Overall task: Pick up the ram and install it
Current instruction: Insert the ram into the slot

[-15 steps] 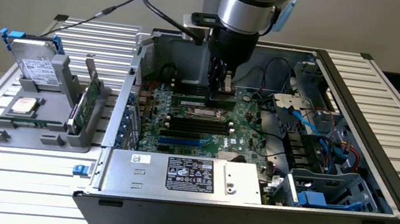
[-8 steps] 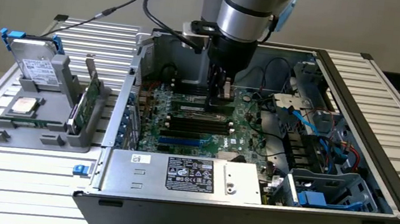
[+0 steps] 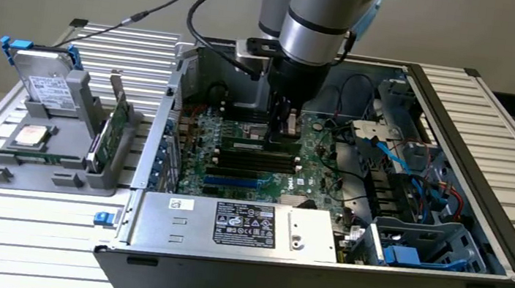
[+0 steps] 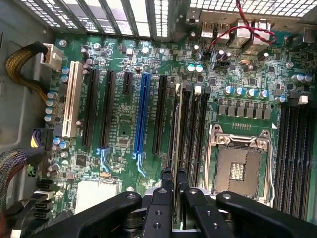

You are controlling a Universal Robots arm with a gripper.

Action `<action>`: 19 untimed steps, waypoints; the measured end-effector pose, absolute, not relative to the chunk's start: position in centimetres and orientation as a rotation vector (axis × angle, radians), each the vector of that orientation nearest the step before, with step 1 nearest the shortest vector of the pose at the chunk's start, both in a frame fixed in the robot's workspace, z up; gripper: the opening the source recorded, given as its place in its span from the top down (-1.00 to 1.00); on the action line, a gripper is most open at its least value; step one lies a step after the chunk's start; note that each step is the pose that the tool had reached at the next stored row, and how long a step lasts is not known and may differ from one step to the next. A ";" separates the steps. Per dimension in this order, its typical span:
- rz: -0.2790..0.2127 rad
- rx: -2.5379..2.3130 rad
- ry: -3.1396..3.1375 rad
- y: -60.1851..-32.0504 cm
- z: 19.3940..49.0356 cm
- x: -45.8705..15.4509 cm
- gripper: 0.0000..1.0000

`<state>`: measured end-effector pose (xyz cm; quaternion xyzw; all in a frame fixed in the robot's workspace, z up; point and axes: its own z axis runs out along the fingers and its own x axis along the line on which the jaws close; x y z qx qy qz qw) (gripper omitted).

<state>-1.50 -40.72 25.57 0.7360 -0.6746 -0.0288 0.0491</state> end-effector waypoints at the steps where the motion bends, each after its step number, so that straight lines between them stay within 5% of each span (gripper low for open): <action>1: -0.088 2.242 -2.056 -40.7 25.4 -1.5 0.73; 19: -0.088 2.238 -2.060 -40.7 23.0 -1.5 0.73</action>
